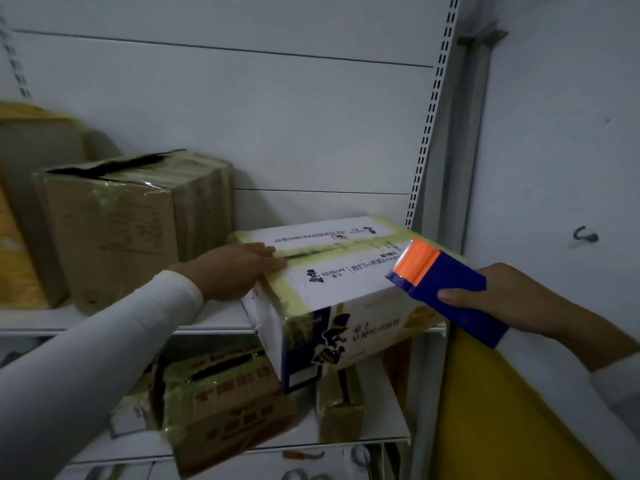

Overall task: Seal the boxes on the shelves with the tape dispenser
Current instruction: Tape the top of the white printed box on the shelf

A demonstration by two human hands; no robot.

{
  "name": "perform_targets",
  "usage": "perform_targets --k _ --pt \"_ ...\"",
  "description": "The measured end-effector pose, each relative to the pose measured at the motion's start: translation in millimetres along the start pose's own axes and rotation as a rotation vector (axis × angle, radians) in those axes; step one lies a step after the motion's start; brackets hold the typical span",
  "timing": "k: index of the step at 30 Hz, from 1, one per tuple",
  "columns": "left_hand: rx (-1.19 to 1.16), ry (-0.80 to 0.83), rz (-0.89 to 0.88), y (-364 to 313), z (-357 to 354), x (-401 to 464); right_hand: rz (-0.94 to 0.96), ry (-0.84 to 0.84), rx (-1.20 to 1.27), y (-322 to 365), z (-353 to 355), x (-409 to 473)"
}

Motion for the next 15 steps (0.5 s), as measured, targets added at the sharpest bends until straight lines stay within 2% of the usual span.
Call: perform_targets --k 2,4,5,6,8,10,12,15 --pt "-0.15 -0.103 0.135 -5.4 13.2 -2.2 0.012 0.025 -0.029 4.8 -8.6 0.8" --pt "-0.315 -0.252 0.191 -28.1 26.3 -8.7 0.027 0.038 -0.058 10.9 -17.2 3.0" --pt "-0.382 -0.263 0.226 -41.8 26.9 -12.3 0.032 0.036 -0.068 14.0 -21.1 4.8" --pt "-0.377 -0.199 0.234 -58.0 22.1 -15.2 0.034 0.034 -0.076 16.9 -24.8 6.7" --pt "-0.171 -0.035 0.156 -88.1 1.9 -20.2 0.042 0.035 -0.092 21.6 -31.2 9.8" --pt "-0.086 -0.054 0.095 -97.5 -5.9 -19.0 0.049 0.043 -0.107 23.7 -34.9 11.4" --pt "-0.159 -0.117 0.058 -90.0 -3.0 -17.6 0.053 0.045 -0.098 23.1 -34.2 12.4" --pt "-0.272 -0.086 -0.024 -67.2 -4.0 -16.4 0.049 0.04 -0.072 19.2 -27.4 13.9"
Point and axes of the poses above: each hand's wrist, its own x-axis towards the middle knuckle, its own z-axis out of the back of the hand, y = z × x, the point moved 6 cm from there along x, towards the middle knuckle, and after that the axes turned 8 degrees about -y, right-handed, at the moved point
